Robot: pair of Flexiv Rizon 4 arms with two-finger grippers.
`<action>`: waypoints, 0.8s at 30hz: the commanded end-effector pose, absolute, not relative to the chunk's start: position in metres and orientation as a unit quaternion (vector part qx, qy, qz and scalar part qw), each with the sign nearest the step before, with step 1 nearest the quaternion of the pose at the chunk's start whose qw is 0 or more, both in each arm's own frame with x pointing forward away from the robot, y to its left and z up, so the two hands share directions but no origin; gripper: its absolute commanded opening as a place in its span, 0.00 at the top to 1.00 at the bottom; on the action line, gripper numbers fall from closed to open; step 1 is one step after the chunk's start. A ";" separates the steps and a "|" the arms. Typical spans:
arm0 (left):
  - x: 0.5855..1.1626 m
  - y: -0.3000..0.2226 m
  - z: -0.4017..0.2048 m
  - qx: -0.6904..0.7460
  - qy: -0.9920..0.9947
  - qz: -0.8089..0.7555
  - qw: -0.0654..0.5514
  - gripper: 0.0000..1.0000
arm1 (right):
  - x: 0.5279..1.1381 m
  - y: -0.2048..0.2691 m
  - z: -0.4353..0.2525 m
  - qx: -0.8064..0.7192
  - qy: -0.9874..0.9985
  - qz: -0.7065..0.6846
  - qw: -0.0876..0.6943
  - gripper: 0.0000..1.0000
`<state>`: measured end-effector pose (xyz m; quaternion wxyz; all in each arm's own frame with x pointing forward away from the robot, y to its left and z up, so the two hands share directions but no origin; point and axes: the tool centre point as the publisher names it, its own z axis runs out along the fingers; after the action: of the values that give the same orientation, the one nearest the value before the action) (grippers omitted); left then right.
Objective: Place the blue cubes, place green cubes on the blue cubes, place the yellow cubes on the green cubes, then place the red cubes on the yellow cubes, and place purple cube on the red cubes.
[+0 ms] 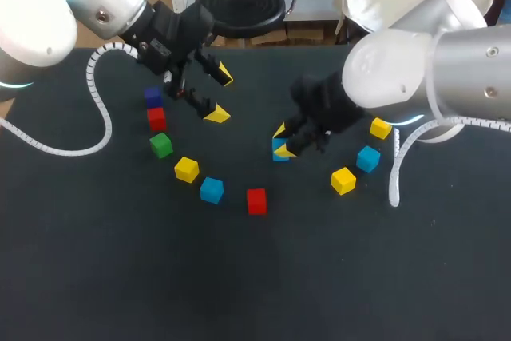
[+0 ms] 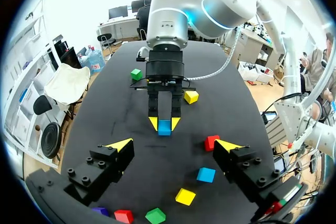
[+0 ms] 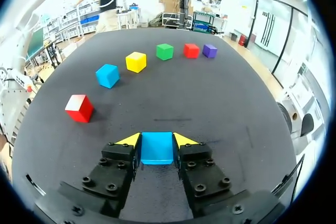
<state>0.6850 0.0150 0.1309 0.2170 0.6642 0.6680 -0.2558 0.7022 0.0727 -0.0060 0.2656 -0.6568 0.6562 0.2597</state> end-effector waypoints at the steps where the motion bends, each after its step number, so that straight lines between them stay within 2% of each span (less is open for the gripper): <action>1: 0.685 0.015 0.131 0.664 0.669 -0.255 0.216 0.00 | 0.705 0.073 -0.007 -0.657 0.655 0.262 0.265 0.00; 13: 0.685 0.015 0.131 0.664 0.669 -0.255 0.216 0.00 | 0.702 0.069 0.003 -0.659 0.653 0.257 0.270 0.00; 24: 0.685 0.015 0.131 0.664 0.669 -0.255 0.216 0.00 | 0.692 0.037 0.033 -0.709 0.610 0.234 0.265 0.00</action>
<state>0.6850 0.0150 0.1309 0.2170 0.6642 0.6680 -0.2558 0.7007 0.0485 0.0192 0.2640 -0.7060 0.6127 0.2377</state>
